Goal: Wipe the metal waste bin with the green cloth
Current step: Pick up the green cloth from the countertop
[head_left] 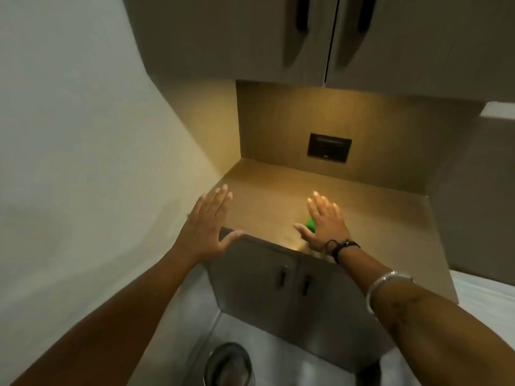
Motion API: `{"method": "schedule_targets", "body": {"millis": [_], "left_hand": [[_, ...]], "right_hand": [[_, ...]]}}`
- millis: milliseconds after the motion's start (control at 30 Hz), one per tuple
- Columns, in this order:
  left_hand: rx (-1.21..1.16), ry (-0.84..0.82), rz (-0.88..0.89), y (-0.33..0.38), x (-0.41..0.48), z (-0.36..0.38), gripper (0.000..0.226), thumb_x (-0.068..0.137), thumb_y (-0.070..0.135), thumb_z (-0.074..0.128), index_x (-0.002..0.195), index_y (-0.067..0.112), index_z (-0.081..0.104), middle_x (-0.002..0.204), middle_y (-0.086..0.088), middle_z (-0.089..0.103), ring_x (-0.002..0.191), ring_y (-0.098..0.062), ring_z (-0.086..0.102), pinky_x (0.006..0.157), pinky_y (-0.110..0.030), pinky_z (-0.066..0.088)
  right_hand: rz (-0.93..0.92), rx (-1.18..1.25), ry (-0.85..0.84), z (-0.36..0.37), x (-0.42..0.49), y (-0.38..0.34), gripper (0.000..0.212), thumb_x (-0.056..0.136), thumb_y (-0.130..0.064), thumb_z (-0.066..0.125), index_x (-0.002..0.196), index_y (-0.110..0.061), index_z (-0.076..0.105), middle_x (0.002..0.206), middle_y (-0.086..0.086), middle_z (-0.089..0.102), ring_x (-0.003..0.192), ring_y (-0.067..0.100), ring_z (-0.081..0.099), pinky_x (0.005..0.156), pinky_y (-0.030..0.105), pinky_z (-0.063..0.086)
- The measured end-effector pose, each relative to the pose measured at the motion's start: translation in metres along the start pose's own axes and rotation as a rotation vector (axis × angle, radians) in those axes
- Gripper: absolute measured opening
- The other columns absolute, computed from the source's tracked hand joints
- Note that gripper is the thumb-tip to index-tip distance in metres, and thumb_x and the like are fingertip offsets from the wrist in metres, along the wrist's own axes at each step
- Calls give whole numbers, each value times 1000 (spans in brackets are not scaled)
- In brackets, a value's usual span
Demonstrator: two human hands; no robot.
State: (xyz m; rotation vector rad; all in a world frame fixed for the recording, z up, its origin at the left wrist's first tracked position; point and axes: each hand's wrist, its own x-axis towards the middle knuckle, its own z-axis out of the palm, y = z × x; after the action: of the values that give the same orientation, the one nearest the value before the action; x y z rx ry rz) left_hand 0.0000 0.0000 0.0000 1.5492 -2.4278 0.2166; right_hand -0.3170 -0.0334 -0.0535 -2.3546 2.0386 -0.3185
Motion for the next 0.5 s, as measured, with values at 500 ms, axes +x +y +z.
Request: {"method": "schedule_targets", "body": {"millis": [500], "left_hand": [[-400,-479,-260,54,-97,166,94,86,68,42,154,10,10,164,-10,13,151,-24,13,123,-43,8]], "right_hand": [[-20,-89,-230,75,-37,-3,97,81,-46,74,157,-12,23,163,18,27,149,42,26,122,59,20]]}}
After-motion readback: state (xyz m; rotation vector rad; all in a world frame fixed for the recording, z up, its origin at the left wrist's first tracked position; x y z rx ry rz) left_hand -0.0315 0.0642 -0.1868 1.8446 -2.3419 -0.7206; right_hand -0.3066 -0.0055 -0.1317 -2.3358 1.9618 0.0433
